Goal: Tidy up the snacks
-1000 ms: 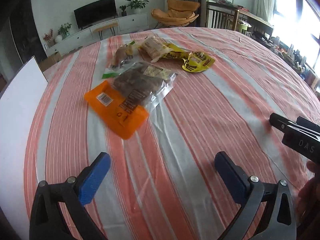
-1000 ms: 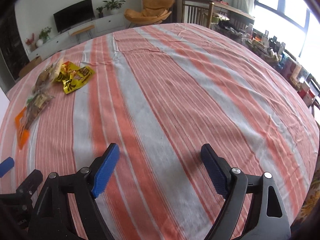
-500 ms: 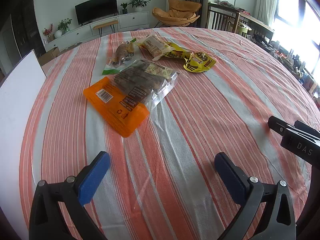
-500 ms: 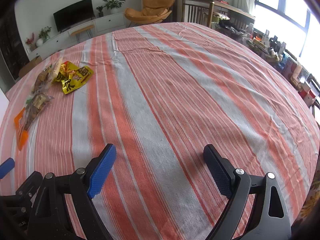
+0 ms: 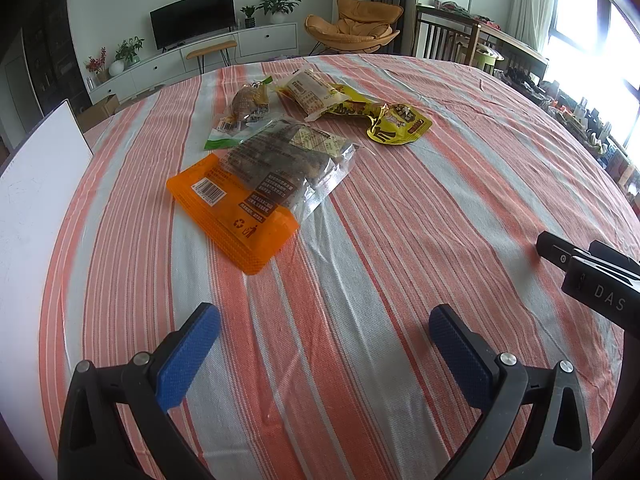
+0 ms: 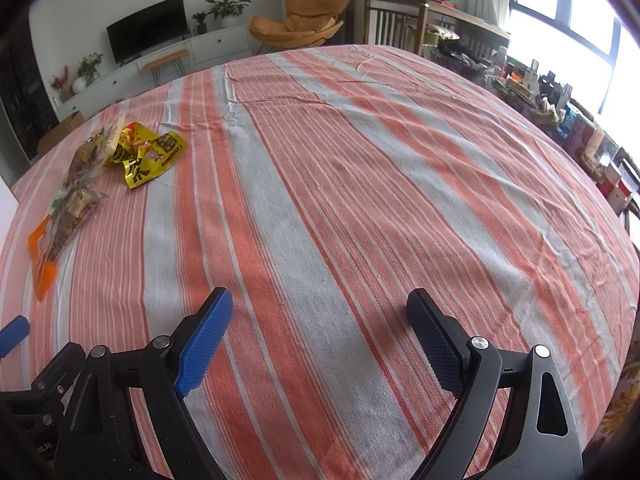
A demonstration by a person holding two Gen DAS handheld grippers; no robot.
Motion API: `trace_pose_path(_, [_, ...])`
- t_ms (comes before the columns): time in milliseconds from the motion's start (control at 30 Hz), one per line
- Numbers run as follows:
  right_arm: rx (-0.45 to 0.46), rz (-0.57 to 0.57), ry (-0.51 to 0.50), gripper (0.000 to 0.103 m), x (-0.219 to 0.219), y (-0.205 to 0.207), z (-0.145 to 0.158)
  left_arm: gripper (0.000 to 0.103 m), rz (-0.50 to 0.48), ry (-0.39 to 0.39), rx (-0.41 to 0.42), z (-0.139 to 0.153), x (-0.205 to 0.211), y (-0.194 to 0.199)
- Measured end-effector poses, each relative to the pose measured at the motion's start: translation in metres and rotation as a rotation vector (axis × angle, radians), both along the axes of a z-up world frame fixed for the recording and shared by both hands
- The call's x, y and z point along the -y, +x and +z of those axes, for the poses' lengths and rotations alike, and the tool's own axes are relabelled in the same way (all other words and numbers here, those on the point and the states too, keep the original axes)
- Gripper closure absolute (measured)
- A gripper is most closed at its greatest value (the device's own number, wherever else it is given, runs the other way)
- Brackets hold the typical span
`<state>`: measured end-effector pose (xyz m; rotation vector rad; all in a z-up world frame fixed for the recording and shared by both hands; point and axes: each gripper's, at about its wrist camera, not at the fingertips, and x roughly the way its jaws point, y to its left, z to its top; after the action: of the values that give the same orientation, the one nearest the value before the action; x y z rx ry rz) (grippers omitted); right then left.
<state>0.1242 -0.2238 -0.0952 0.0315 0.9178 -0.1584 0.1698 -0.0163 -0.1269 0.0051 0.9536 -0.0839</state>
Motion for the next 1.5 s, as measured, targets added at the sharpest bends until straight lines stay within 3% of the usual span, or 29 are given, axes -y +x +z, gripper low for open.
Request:
trace_pose_path(933, [-0.001, -0.001, 0.0, 0.012, 0.0, 0.0, 0.0, 0.0, -0.015, 0.001, -0.005, 0.0, 0.001, -0.001])
trace_pose_path(1100, [-0.001, -0.001, 0.0, 0.012, 0.0, 0.0, 0.0, 0.0, -0.151, 0.033, -0.171, 0.006, -0.005, -0.011])
trace_pose_path(1233, [-0.001, -0.001, 0.0, 0.012, 0.0, 0.0, 0.0, 0.0, -0.086, -0.1, -0.185, 0.034, -0.037, -0.016])
trace_pose_path(1400, [-0.001, -0.001, 0.0, 0.012, 0.0, 0.0, 0.0, 0.0, -0.033, -0.126, -0.105, 0.086, -0.059, 0.026])
trace_pose_path(1500, [-0.001, -0.001, 0.0, 0.012, 0.0, 0.0, 0.0, 0.0, -0.175, -0.072, -0.117, 0.082, -0.051, 0.077])
